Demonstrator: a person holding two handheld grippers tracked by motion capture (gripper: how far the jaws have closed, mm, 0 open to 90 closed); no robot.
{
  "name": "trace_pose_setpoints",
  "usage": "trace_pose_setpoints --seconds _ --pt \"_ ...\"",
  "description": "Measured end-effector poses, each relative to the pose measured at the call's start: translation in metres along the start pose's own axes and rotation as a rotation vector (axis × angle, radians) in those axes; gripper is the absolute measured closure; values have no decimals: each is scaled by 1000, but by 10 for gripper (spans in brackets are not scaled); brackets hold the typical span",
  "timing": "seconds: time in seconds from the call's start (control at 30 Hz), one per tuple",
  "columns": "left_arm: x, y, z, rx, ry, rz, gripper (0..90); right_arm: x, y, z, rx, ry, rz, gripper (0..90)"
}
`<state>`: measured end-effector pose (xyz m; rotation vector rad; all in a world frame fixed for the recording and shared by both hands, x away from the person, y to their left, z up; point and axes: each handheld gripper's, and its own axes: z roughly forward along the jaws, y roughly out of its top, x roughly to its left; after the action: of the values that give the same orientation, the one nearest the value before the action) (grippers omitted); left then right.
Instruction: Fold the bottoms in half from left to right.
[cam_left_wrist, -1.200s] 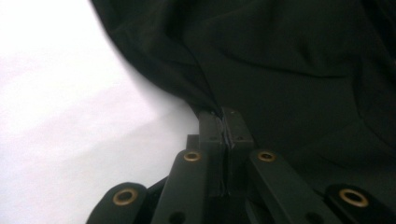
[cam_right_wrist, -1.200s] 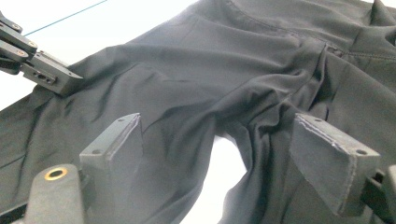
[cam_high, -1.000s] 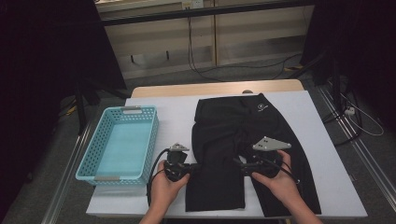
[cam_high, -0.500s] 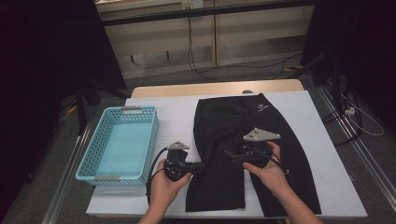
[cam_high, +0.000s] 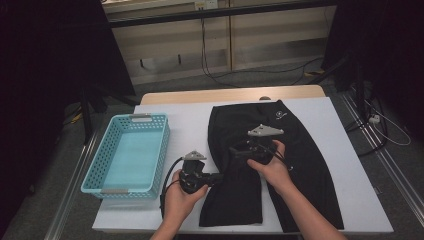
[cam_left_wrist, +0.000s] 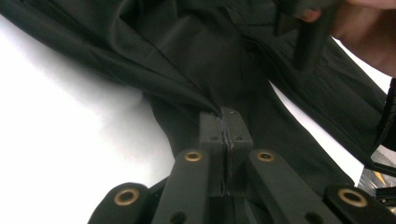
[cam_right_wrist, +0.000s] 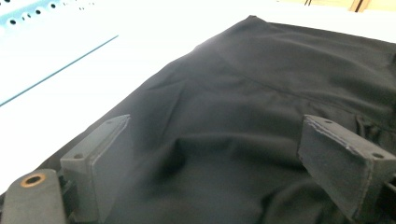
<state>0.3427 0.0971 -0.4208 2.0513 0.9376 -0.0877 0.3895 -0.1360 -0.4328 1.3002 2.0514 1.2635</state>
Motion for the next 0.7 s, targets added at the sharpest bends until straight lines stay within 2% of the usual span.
trace_pose_setpoints --seconds 0.43,0.57,0.63,0.7 --pt "1 0 2 -7 -10 11 892 16 13 31 29 10 -26 109" --pt "-1 -1 4 -27 -17 28 891 20 14 43 44 45 -3 92" --pt "-3 1 4 -34 -20 35 891 24 14 49 62 79 -11 82" --pt "-3 2 5 -35 -20 37 890 27 14 56 80 84 -18 89"
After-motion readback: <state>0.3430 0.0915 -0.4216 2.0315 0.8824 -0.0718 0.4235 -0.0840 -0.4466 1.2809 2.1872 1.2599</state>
